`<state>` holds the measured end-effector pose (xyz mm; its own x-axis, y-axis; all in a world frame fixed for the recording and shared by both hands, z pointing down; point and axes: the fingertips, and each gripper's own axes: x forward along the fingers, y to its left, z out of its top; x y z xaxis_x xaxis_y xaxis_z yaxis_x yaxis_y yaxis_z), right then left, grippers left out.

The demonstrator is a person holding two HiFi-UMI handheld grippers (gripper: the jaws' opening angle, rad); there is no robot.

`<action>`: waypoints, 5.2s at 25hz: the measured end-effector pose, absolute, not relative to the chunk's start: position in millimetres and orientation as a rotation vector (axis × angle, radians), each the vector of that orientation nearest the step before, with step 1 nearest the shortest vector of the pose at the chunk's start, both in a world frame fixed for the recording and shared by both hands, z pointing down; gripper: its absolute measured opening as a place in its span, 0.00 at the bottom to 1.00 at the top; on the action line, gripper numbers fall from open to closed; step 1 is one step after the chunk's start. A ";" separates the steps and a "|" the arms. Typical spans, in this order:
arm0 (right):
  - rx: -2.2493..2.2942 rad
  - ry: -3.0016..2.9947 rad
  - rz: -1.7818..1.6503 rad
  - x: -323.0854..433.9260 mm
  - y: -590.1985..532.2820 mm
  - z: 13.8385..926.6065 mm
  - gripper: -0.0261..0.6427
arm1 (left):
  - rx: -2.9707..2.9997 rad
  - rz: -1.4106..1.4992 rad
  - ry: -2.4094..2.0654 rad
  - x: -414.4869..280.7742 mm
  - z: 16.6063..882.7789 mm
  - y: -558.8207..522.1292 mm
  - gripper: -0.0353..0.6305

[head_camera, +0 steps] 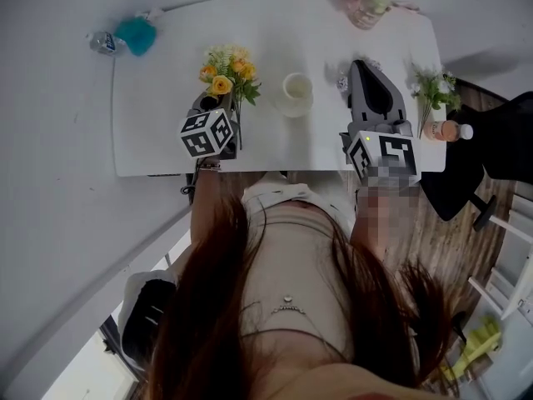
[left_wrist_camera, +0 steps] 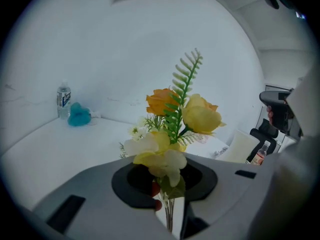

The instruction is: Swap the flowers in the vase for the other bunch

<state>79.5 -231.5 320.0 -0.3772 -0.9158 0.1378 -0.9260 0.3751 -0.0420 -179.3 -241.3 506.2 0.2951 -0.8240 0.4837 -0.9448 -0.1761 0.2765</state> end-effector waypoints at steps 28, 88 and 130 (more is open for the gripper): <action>1.655 -2.535 0.223 72.9 -250.7 333.1 0.08 | 1.972 0.416 -1.400 -172.5 559.0 -255.8 0.40; 1.734 -2.542 0.124 81.7 -74.4 297.7 0.08 | 2.151 0.262 -1.647 -157.2 426.8 -92.2 0.07; 1.738 -2.597 0.215 177.6 4.8 313.5 0.08 | 2.253 0.095 -1.759 -81.7 344.4 4.2 0.06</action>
<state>177.6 4.8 313.5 -0.3839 -0.9196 0.0839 -0.9208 0.3745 -0.1084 -81.7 4.2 344.4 0.2561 -0.9408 0.2220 -0.9593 -0.2189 0.1786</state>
